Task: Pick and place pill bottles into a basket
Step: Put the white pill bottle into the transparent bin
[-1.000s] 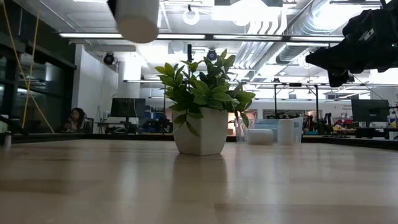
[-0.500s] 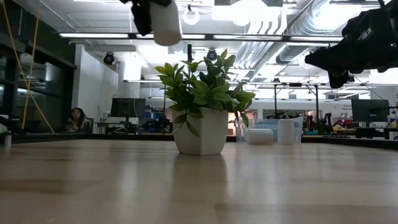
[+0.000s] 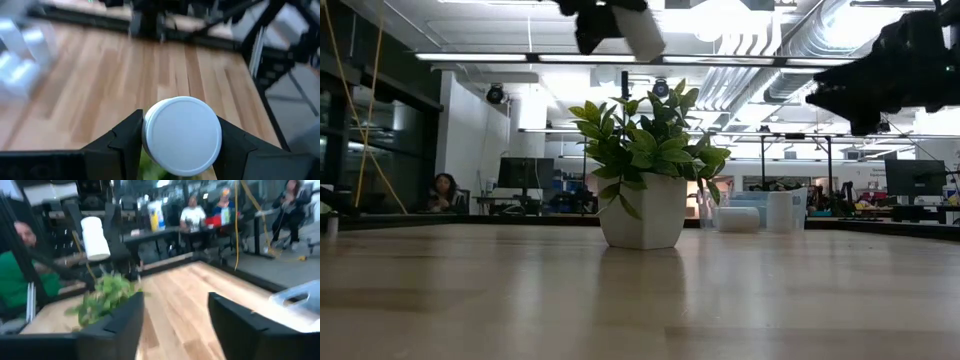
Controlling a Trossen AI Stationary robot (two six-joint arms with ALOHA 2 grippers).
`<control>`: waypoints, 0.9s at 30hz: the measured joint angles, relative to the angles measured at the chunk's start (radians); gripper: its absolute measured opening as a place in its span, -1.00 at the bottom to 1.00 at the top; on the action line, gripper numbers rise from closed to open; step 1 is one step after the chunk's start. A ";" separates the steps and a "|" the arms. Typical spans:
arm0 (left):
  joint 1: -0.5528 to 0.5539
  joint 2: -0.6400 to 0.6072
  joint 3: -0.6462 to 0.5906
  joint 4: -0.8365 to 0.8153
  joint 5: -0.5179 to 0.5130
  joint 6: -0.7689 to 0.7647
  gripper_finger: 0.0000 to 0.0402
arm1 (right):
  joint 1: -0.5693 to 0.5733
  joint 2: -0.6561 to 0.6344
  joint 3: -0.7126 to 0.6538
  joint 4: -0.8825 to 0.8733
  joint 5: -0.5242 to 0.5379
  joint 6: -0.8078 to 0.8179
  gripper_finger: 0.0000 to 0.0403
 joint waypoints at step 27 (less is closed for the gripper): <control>0.107 0.217 0.000 0.639 -0.023 -0.010 0.08 | 0.000 0.381 0.054 0.477 -0.001 -0.186 0.39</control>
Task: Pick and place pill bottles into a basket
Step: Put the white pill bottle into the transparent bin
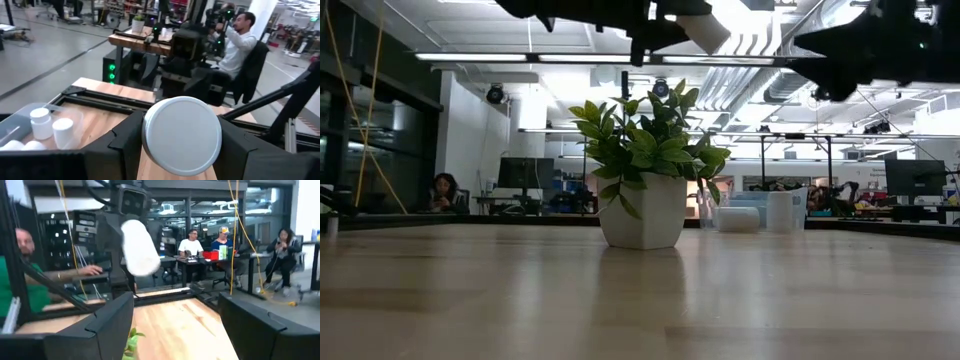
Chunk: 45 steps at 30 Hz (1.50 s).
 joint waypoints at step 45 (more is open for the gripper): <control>0.000 0.059 0.002 0.014 -0.493 -0.473 0.08 | -0.068 0.754 0.611 -0.211 0.133 -0.646 0.41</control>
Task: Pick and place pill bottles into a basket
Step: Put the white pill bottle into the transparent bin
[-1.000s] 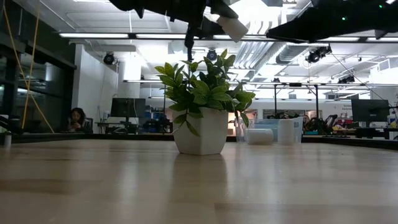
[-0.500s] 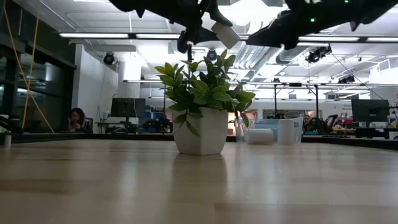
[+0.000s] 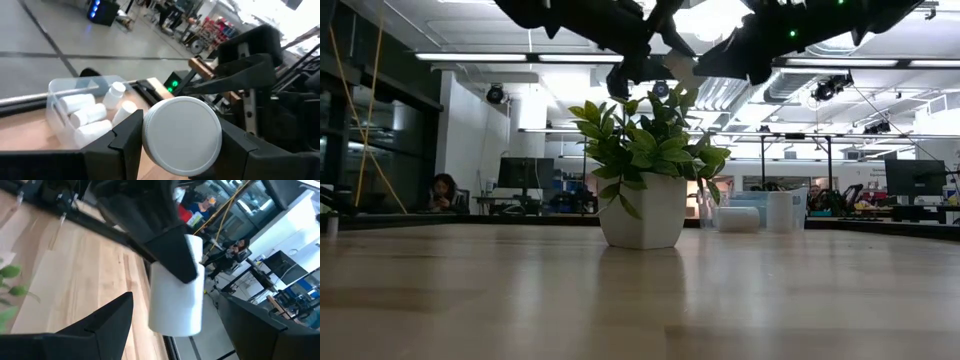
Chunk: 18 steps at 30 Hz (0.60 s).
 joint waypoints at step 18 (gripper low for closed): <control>0.000 0.018 -0.003 0.063 0.006 -0.112 0.08 | 0.000 0.038 0.011 0.038 0.064 -0.026 0.40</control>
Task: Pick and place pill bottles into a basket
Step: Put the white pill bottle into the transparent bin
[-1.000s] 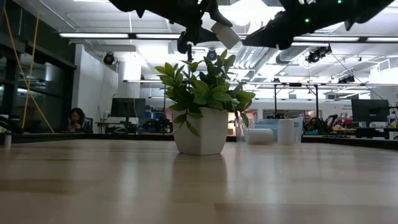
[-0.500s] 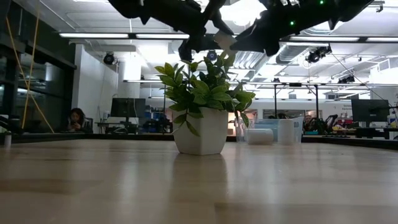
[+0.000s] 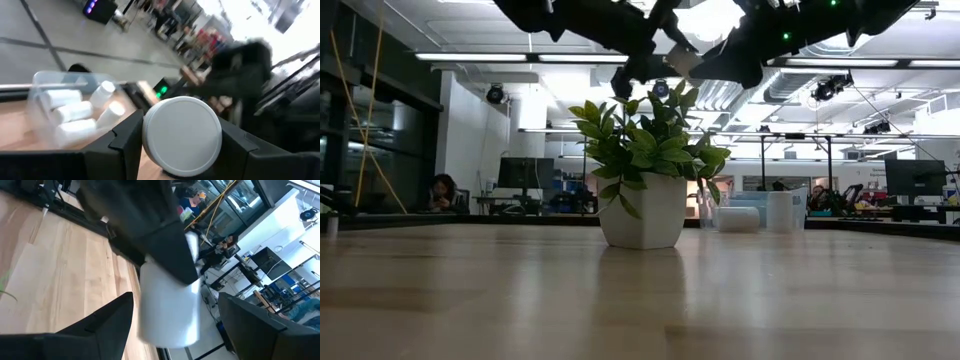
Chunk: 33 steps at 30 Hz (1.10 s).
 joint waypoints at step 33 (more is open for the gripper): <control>0.000 0.028 0.001 0.102 -0.005 -0.105 0.08 | -0.008 0.000 0.000 -0.008 0.020 0.000 0.39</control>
